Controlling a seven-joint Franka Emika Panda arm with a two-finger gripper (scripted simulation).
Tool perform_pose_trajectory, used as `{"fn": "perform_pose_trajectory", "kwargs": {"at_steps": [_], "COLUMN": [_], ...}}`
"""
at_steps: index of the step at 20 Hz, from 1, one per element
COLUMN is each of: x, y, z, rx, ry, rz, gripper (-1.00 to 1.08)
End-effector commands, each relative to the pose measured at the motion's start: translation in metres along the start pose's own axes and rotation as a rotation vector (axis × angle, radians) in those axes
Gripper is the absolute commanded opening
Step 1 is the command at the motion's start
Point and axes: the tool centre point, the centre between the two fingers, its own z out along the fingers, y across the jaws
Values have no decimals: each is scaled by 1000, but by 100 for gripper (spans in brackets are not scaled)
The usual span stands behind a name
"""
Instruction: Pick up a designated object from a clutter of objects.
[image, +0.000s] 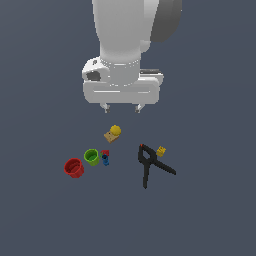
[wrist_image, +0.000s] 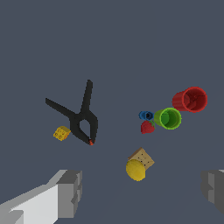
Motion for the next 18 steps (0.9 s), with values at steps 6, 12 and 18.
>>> {"fn": "perform_pose_trajectory", "kwargs": {"at_steps": [6, 12, 18], "x": [-1, 0, 13], "y": [-7, -9, -13], "z": [1, 2, 17], "rx": [-10, -14, -26], "ry": [-5, -5, 7], "rz": [-14, -16, 2], "gripper": [28, 28, 28]}}
